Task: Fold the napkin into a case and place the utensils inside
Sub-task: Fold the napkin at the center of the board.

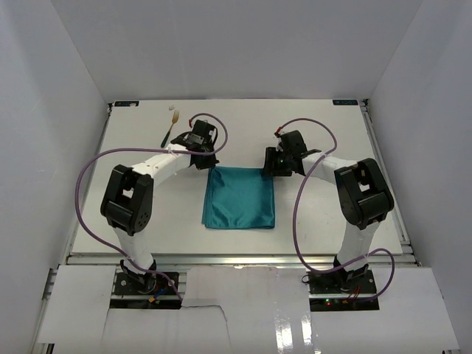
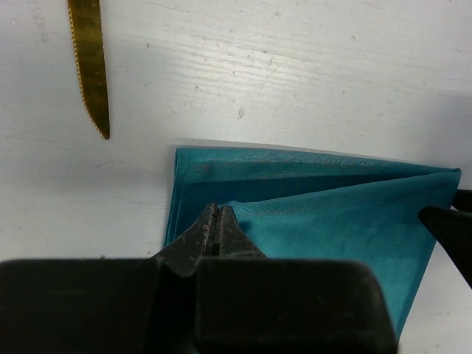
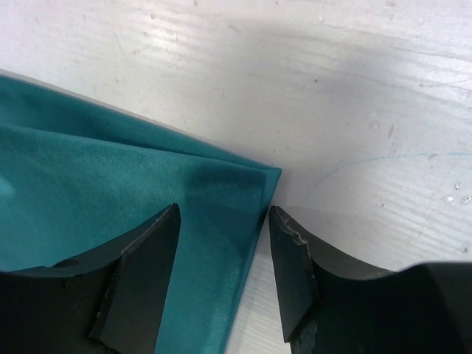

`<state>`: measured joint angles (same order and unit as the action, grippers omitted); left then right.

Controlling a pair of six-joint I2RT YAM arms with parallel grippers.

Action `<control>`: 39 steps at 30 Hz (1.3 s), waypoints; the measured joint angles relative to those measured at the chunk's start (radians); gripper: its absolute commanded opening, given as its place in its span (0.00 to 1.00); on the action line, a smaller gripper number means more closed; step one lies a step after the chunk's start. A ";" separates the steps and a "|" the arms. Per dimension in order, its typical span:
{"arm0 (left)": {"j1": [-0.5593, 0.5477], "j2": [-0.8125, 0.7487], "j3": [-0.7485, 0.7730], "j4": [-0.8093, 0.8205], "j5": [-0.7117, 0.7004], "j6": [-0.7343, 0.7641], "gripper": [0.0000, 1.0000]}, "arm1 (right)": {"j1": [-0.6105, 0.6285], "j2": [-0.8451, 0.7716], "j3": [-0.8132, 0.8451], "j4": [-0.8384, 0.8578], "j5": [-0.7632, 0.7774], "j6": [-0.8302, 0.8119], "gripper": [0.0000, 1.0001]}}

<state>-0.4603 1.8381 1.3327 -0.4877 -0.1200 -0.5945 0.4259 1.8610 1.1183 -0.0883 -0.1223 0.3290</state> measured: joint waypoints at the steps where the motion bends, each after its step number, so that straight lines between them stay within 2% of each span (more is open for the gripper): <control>1: 0.000 0.000 0.003 0.000 0.000 0.003 0.00 | -0.006 0.002 0.000 0.007 -0.009 0.009 0.55; 2: 0.000 0.000 0.005 -0.001 0.000 0.005 0.00 | -0.012 0.005 0.000 0.015 -0.019 0.017 0.52; 9: 0.000 0.016 0.050 -0.022 -0.028 0.011 0.00 | -0.040 0.023 0.000 0.048 -0.056 0.058 0.48; 13: 0.000 0.068 0.102 -0.037 -0.071 0.008 0.00 | -0.040 0.031 0.000 0.058 -0.056 0.064 0.35; 16: 0.001 0.135 0.150 -0.042 -0.097 0.003 0.00 | -0.040 0.041 0.000 0.068 -0.055 0.072 0.21; 19: 0.006 0.216 0.193 -0.046 -0.112 -0.003 0.00 | -0.040 0.050 0.001 0.077 -0.056 0.079 0.17; 21: 0.010 0.270 0.225 -0.058 -0.124 -0.009 0.05 | -0.041 0.060 0.011 0.083 -0.057 0.079 0.17; 22: 0.013 0.285 0.247 -0.068 -0.130 -0.014 0.11 | -0.041 0.065 0.017 0.084 -0.057 0.079 0.17; 23: 0.013 0.291 0.264 -0.072 -0.140 -0.016 0.22 | -0.041 0.071 0.025 0.084 -0.056 0.077 0.17; 25: 0.017 0.307 0.297 -0.078 -0.159 -0.022 0.29 | -0.041 0.079 0.038 0.083 -0.054 0.074 0.17; 28: 0.023 0.333 0.335 -0.091 -0.172 -0.030 0.35 | -0.040 0.086 0.057 0.064 -0.045 0.061 0.27; 30: 0.026 0.335 0.339 -0.098 -0.171 -0.027 0.41 | -0.040 0.091 0.079 0.039 -0.038 0.046 0.31; 31: 0.028 0.332 0.338 -0.104 -0.170 -0.027 0.50 | -0.040 0.093 0.091 0.023 -0.032 0.037 0.34; 34: 0.030 0.317 0.338 -0.115 -0.160 -0.021 0.59 | -0.040 0.097 0.131 -0.042 -0.027 0.001 0.44; 37: 0.021 0.271 0.319 -0.116 -0.157 -0.011 0.80 | -0.040 0.086 0.153 -0.075 -0.040 -0.033 0.57; 39: 0.008 0.213 0.282 -0.114 -0.158 -0.017 0.83 | -0.037 0.053 0.137 -0.084 -0.053 -0.050 0.57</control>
<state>-0.4519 2.0514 1.6150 -0.6018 -0.2775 -0.6117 0.3885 1.9137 1.2552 -0.1726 -0.1753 0.2794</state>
